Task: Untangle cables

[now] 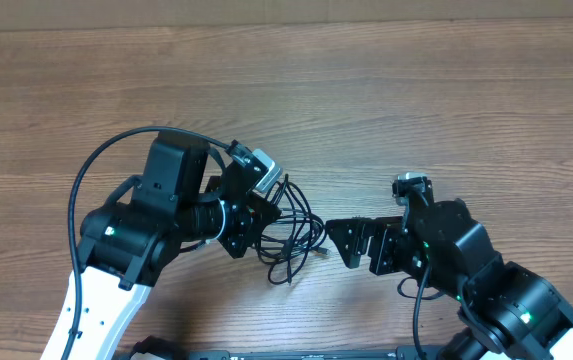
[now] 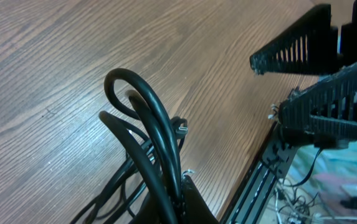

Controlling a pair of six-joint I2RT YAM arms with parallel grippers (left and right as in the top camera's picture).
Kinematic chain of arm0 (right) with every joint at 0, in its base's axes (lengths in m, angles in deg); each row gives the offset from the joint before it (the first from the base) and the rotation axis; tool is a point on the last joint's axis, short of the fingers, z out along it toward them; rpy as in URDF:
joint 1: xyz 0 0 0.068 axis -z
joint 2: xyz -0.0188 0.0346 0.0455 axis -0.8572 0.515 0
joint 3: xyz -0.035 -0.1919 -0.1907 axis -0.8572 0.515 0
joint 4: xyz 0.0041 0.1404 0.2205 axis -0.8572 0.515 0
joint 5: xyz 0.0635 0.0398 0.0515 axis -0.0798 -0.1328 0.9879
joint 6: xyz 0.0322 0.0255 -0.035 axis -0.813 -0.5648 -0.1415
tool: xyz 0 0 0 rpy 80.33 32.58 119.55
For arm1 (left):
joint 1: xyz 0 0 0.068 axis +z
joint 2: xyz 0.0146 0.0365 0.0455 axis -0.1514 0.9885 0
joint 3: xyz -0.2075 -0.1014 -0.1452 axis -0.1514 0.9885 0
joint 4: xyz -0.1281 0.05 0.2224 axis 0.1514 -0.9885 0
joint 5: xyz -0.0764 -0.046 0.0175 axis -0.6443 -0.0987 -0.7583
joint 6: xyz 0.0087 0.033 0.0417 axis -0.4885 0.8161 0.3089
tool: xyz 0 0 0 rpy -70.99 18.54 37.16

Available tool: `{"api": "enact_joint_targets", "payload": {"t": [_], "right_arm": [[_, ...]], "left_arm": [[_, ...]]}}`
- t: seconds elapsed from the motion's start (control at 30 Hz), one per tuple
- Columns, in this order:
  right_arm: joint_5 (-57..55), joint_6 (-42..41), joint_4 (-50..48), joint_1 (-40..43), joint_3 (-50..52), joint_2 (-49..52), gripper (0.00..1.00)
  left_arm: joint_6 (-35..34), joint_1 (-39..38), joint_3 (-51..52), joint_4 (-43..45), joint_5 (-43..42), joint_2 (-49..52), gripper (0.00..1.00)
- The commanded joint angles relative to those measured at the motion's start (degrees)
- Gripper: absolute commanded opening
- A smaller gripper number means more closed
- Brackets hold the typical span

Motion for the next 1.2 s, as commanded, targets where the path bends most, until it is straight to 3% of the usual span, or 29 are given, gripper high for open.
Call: {"api": "enact_joint_targets", "payload": {"t": [0.0,0.17,0.53,0.57,0.73,0.9,1.0,1.17], "right_arm": [[1.29,5.97,-0.20,0.15,-1.03,-0.37,0.99],[9.81,20.09,-0.13,0.11,-1.03,0.50,0.90],[10.40,17.33,-8.57,0.09,-1.03,11.39,0.91],[8.68,17.07,-9.62,0.09,-1.03,12.61,1.00],[-10.99,4.35,-10.56,0.17,-1.03,18.18,1.00],[-24.63,-10.23,-7.48,2.80,-1.03,21.66,1.00],[-24.72,-14.60,-4.61,8.22,-1.03,21.97,1.00],[-24.57,-14.82,0.00,17.66,-1.03,21.97,1.00]], "left_arm": [[5.27,-0.42,-0.76,-0.35,-1.70,0.09,0.04],[8.81,-0.37,-0.79,-0.26,-1.97,0.04,0.04],[10.82,-0.37,-0.79,0.63,-11.06,0.04,0.04],[10.82,-0.37,-0.83,0.85,-11.89,0.02,0.04],[13.81,-0.31,-2.58,1.05,-18.56,-1.09,0.04],[13.99,1.51,-5.97,0.98,-18.32,-5.14,0.04],[13.75,4.33,-7.52,0.96,-14.51,-8.79,0.04],[9.35,10.27,-7.76,1.46,-2.14,-15.10,0.04]]}}
